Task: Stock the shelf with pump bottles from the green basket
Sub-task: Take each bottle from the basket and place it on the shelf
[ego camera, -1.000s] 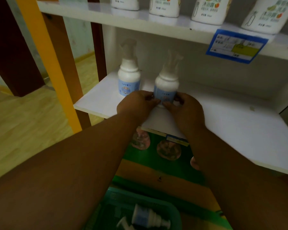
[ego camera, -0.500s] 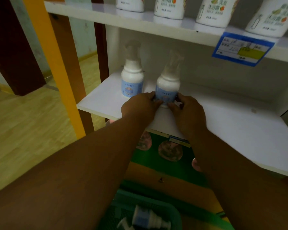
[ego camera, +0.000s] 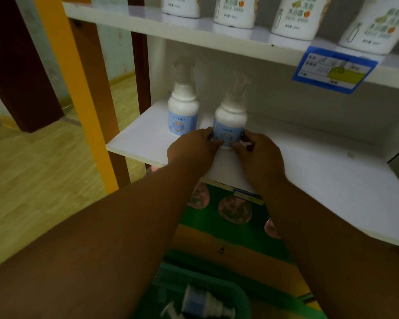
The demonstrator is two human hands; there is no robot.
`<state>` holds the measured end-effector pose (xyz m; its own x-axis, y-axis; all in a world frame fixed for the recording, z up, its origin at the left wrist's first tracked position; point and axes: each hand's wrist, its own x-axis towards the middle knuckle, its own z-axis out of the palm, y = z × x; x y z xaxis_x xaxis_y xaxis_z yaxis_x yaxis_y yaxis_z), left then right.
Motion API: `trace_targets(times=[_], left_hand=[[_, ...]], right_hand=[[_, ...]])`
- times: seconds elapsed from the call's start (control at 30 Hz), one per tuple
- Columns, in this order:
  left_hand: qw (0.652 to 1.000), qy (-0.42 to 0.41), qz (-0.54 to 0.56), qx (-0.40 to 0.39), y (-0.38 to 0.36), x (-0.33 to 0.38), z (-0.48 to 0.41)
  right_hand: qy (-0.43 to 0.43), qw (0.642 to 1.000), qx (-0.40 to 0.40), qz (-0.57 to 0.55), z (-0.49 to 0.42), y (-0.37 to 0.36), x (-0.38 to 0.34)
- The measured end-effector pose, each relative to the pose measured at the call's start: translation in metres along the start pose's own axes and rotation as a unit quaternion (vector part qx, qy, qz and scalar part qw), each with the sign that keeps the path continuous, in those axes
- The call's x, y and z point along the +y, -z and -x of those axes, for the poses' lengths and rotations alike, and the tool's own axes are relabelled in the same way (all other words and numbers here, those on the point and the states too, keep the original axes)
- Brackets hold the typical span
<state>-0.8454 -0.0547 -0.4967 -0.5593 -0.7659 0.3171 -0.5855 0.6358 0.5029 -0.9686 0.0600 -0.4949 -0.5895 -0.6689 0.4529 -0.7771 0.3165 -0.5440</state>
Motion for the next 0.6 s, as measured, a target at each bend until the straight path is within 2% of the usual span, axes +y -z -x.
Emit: trace_targets(times=[0.2, 0.4, 0.53, 0.6], left_hand=[[1.0, 0.011, 0.011, -0.003, -0.001, -0.002, 0.003], [0.986, -0.009, 0.163, -0.024, 0.042, -0.01, 0.052], [0.987, -0.111, 0.115, 0.012, 0.071, -0.035, 0.121], [0.989, -0.1, 0.11, -0.004, 0.07, -0.052, 0.153]], right_hand=[[-0.008, 1.0, 0.007, -0.019, 0.0, -0.001, 0.003], [-0.046, 0.996, -0.004, -0.071, 0.009, 0.023, -0.01], [0.051, 0.993, 0.003, -0.105, 0.063, 0.043, -0.034], [0.098, 0.987, -0.008, -0.131, 0.102, 0.043, -0.049]])
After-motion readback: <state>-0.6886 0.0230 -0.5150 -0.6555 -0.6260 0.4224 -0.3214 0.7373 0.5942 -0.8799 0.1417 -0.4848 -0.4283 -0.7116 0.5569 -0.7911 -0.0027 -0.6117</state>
